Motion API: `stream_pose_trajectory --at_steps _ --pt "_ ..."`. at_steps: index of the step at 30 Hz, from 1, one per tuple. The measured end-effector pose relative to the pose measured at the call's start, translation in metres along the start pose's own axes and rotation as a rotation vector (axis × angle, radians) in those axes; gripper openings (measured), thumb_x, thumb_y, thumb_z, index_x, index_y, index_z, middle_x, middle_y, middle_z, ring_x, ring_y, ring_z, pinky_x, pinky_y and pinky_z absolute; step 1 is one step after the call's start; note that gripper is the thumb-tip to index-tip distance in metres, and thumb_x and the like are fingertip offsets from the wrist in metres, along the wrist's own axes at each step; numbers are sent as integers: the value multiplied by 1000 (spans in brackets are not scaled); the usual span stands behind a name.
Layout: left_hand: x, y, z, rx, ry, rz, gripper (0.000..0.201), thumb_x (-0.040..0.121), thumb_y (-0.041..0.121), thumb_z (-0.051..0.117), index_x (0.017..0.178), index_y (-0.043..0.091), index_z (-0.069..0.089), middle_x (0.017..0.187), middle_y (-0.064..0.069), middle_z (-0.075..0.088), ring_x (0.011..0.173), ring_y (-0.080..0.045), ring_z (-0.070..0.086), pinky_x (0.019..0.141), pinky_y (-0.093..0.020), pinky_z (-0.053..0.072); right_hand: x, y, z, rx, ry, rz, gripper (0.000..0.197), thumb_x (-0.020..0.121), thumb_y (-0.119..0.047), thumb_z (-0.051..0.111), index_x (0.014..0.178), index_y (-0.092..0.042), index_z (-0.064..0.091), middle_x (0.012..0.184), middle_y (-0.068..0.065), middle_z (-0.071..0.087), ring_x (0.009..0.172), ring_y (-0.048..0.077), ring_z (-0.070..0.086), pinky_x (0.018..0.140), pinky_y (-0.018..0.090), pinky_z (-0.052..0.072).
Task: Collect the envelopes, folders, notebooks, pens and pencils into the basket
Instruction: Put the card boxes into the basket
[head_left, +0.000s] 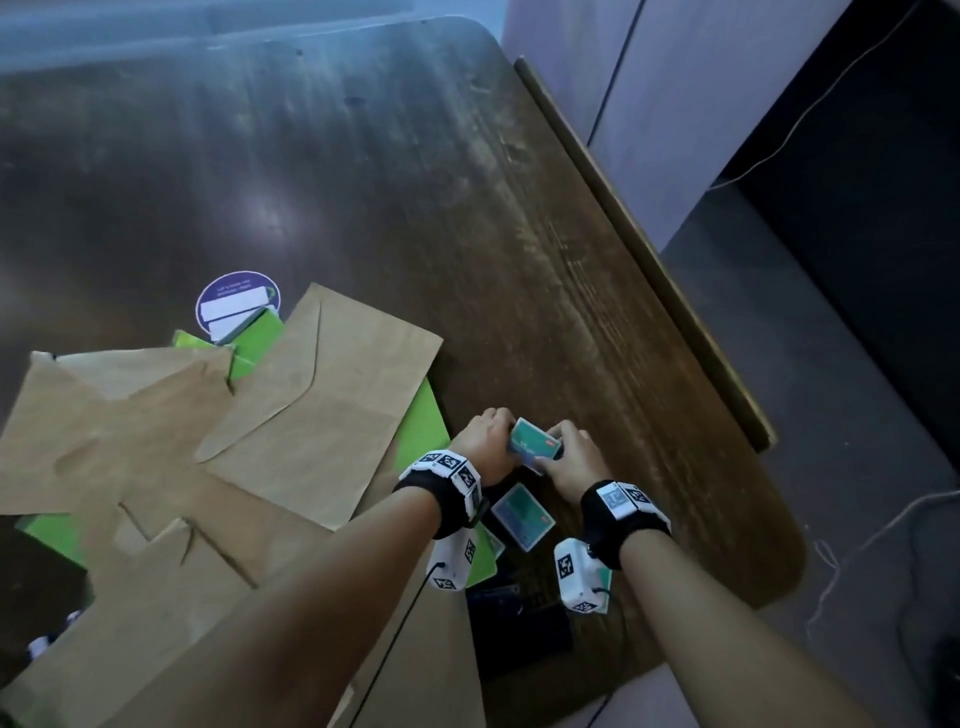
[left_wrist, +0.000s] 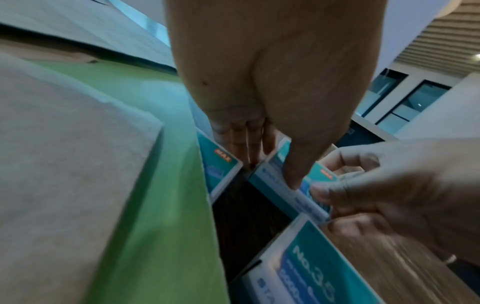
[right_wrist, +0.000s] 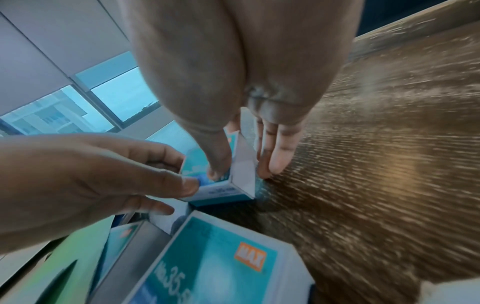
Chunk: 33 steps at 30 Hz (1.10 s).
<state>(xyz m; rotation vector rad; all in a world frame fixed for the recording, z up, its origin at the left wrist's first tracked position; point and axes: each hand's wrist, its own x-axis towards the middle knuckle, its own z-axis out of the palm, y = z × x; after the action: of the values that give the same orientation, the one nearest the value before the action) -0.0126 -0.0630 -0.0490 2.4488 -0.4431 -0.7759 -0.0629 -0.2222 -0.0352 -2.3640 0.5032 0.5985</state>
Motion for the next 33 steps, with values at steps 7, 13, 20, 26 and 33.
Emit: stream_pose_trajectory --at_steps 7,13,20,26,33 --pt "-19 -12 -17 -123 46 87 56 78 25 80 126 14 53 112 -2 55 99 -19 57 89 -30 46 -21 -7 3 34 -18 -172 59 82 -10 73 134 -22 48 122 -7 50 112 9 51 89 20 38" --pt "-76 -30 -40 -280 228 170 39 77 28 82 101 23 52 92 3 61 77 -16 57 67 -36 50 -52 -49 -7 51 -64 -285 33 84 -15 71 112 -28 58 109 -8 61 100 7 59 78 21 44" --pt "-199 -87 -71 -427 504 40 44 83 36 76 122 25 58 108 4 71 94 -10 70 83 -34 57 -101 -151 24 -31 -183 -561 43 85 -17 76 124 -18 58 116 -2 65 102 15 64 91 30 52" --pt "-348 -155 -88 -490 767 -112 34 83 31 79 110 21 62 102 8 70 92 0 67 80 -15 52 -163 -255 120 -114 -422 -821 38 84 -19 73 116 -29 56 110 0 68 93 18 68 86 42 55" --pt "-494 -235 -53 -481 961 -387 37 83 25 78 116 23 60 108 10 65 98 2 61 86 -16 49 -240 -336 255 -338 -639 -1094 32 91 -14 64 120 -20 53 111 3 67 99 20 64 87 33 51"
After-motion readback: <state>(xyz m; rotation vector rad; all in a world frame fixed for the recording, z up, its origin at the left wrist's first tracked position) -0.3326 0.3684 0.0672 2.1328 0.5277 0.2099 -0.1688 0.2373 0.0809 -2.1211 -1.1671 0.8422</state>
